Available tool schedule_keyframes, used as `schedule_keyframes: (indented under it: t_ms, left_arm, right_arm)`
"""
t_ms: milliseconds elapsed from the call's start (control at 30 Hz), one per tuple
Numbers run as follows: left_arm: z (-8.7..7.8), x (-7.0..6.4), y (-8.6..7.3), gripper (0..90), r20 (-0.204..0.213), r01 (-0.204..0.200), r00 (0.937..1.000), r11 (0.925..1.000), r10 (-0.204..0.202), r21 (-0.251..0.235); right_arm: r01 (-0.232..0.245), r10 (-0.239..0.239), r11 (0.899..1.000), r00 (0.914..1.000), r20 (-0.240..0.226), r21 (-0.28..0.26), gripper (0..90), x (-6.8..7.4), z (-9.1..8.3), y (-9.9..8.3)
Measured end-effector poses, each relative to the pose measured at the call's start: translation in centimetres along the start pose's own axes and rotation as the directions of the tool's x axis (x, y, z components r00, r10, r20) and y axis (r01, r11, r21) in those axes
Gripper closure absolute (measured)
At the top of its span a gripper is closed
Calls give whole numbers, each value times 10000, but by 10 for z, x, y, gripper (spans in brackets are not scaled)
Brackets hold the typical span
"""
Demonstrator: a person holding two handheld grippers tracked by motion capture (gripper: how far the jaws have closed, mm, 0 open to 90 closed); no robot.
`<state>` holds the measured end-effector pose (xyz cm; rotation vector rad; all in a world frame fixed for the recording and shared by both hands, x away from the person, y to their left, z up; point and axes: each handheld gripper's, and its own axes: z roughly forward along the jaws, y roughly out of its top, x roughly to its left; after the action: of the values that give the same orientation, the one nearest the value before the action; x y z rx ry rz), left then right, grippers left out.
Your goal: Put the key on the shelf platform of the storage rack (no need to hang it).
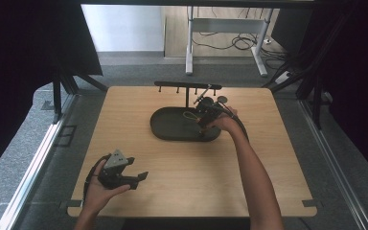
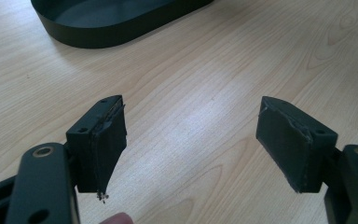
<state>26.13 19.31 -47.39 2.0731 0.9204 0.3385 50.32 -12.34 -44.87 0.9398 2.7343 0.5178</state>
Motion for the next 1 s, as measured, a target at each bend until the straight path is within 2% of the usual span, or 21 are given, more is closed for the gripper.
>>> schedule_keyframes:
  t_ms: [100, 167, 467, 600, 767, 1000]
  left_arm:
    - [0, 0, 0, 246, 5, -16, 10000, 10000, 16, 6]
    - [0, 0, 0, 246, 14, -25, 10000, 10000, 25, 23]
    - [1, -1, 0, 245, 27, -50, 10000, 10000, 50, 48]
    - [2, -1, 0, 245, 28, -57, 10000, 10000, 56, 68]
    - [2, -2, 0, 245, 18, -65, 10000, 10000, 65, 59]
    - [2, -2, 1, 245, -7, -65, 10000, 10000, 65, 64]
  right_arm:
    - [-92, 92, 9999, 10000, -33, 97, 656, 0, 1, -1]
    - [22, -20, 9999, 10000, -90, 157, 650, 0, 2, -2]
    - [-39, 39, 9999, 10000, -1, 94, 519, 3, -3, -5]
    - [-253, 254, 9995, 9997, 67, -205, 493, 5, -11, -8]
    - [-115, 121, 9973, 9999, 84, -723, 442, 12, -25, -15]
    - [151, -151, 9919, 9999, 8, -1259, 436, 24, -42, -29]
